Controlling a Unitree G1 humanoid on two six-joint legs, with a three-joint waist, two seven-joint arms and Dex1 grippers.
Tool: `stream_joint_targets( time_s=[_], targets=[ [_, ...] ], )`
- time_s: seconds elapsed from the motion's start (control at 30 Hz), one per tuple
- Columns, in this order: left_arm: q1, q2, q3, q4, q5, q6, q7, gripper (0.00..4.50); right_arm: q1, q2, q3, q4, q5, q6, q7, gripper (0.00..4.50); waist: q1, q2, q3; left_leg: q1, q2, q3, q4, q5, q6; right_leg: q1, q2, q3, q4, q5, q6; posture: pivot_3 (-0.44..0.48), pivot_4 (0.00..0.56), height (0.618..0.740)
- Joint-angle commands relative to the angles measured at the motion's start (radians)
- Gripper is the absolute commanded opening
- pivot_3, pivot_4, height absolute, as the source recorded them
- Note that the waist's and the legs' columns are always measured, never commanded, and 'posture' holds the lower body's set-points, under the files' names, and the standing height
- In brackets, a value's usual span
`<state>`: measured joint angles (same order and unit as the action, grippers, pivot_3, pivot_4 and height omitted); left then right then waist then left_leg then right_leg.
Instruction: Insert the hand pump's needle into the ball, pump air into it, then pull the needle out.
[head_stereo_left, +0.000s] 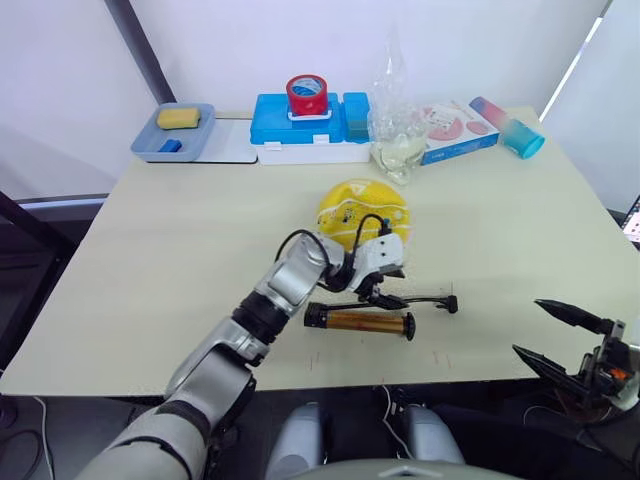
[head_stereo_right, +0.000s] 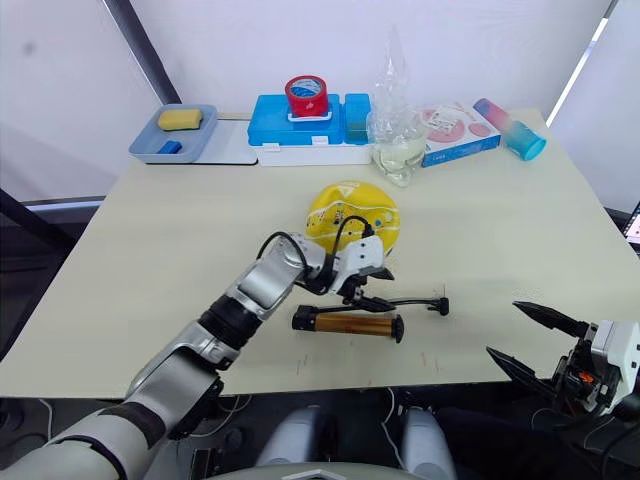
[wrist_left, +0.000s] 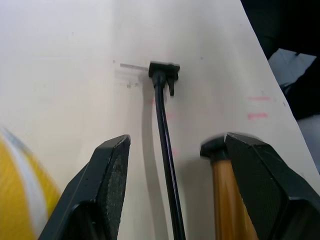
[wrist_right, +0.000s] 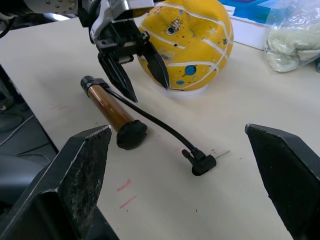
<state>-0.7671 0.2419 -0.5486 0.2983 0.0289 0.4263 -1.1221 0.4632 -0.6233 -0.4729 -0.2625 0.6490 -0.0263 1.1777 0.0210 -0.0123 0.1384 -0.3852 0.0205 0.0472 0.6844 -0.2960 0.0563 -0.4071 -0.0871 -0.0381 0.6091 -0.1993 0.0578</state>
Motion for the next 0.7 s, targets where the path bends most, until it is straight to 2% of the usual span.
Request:
stream_joint_targets(
  time_s=[0.03,0.43,0.7],
  targets=[
    [-0.018,-0.026,-0.02,0.011,0.026,-0.007,0.017,3.24,0.006,0.0,-0.024,-0.033,0.011,-0.01,-0.005,4.5,-0.001,0.0,0.0,0.0,0.0,0.0,0.0,0.0,0.0,0.0,0.0,0.0,0.0,0.0,0.0,0.0,0.15,0.737],
    [-0.054,-0.156,-0.088,0.246,0.176,-0.145,0.16,3.24,0.035,0.003,-0.029,-0.043,0.001,-0.015,-0.02,4.5,0.013,0.0,0.0,-0.001,0.0,0.0,0.0,0.0,0.0,-0.001,0.0,0.0,0.0,0.0,0.0,0.0,0.15,0.737],
    [-0.039,-0.182,-0.108,0.291,0.221,-0.175,0.146,3.24,0.044,-0.002,-0.031,-0.05,0.002,-0.011,-0.027,4.5,0.019,0.0,0.0,-0.001,0.0,0.0,0.001,-0.001,0.001,-0.001,-0.001,0.0,0.0,0.0,0.0,0.0,0.15,0.737]
  ],
)
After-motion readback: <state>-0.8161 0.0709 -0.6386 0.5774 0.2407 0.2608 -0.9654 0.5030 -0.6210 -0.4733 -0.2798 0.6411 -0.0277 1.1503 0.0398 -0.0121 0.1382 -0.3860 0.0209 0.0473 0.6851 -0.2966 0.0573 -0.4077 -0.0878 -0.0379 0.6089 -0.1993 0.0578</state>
